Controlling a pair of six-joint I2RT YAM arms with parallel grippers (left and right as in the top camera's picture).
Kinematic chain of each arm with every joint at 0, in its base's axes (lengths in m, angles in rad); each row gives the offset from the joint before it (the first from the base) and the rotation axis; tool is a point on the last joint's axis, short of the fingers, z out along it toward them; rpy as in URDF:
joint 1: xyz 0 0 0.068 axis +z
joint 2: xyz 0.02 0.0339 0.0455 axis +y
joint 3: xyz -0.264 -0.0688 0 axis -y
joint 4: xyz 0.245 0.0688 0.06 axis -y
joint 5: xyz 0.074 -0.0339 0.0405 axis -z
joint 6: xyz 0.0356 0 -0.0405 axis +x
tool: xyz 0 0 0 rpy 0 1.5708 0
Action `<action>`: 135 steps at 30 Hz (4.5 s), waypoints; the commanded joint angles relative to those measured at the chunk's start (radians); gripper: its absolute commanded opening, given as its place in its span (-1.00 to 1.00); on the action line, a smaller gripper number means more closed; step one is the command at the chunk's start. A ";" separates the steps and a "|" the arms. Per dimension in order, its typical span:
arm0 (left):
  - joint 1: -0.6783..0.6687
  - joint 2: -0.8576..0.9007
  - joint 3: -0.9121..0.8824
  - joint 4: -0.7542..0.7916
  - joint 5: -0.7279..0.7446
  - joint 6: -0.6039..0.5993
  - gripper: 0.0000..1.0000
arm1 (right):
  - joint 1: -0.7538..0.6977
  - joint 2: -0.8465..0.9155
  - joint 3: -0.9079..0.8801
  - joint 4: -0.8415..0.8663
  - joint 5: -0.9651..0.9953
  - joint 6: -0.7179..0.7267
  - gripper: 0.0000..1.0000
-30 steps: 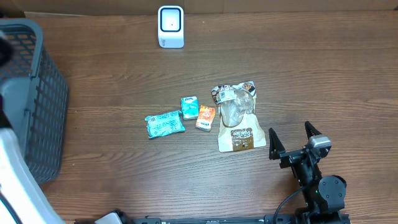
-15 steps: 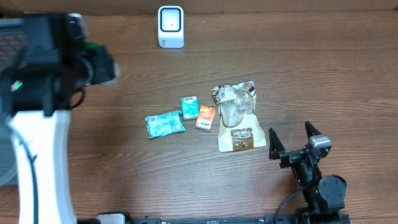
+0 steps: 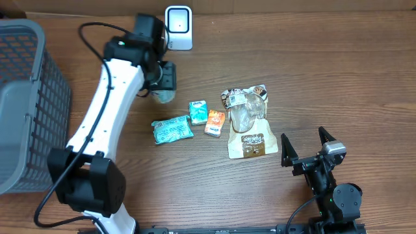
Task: Scan the item barcode
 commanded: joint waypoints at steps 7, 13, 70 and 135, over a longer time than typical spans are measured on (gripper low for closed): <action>-0.001 -0.013 -0.306 0.298 -0.154 -0.157 0.12 | -0.001 -0.010 -0.010 0.004 -0.003 -0.003 1.00; 0.005 -0.013 -0.409 0.473 -0.214 -0.224 0.17 | -0.001 -0.010 -0.010 0.004 -0.003 -0.003 1.00; 0.336 -0.396 -0.146 0.159 -0.090 0.207 0.99 | -0.001 -0.010 -0.010 0.004 -0.003 -0.003 1.00; 0.539 -0.340 -0.146 0.156 0.055 0.324 0.99 | -0.001 -0.010 -0.010 0.004 -0.003 -0.003 1.00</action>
